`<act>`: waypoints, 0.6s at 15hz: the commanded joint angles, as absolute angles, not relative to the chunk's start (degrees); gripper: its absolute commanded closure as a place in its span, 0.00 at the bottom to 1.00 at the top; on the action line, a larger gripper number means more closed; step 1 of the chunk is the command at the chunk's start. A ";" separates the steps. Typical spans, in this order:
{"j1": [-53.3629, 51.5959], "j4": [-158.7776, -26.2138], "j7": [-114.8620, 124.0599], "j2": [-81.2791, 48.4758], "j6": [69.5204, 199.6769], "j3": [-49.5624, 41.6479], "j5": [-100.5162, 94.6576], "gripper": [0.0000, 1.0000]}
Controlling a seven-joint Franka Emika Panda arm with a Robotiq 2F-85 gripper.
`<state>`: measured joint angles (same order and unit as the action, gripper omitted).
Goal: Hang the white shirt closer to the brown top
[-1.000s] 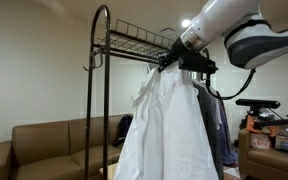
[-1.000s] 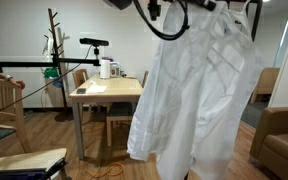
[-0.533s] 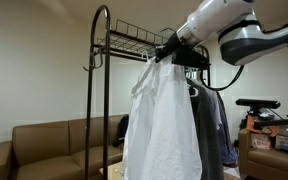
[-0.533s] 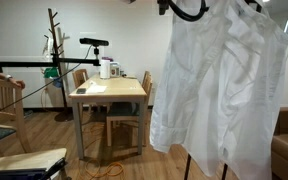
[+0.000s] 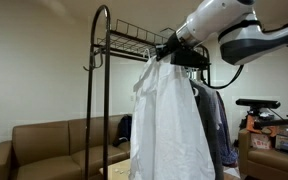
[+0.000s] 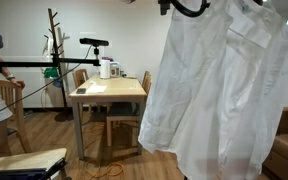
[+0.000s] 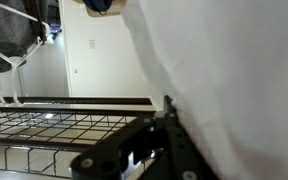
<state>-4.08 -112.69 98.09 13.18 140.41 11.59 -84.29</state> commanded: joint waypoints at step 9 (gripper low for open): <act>-6.30 -102.49 107.17 1.14 137.44 10.09 -96.81 0.91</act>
<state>-5.65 -107.92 108.26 5.32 135.33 11.54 -93.47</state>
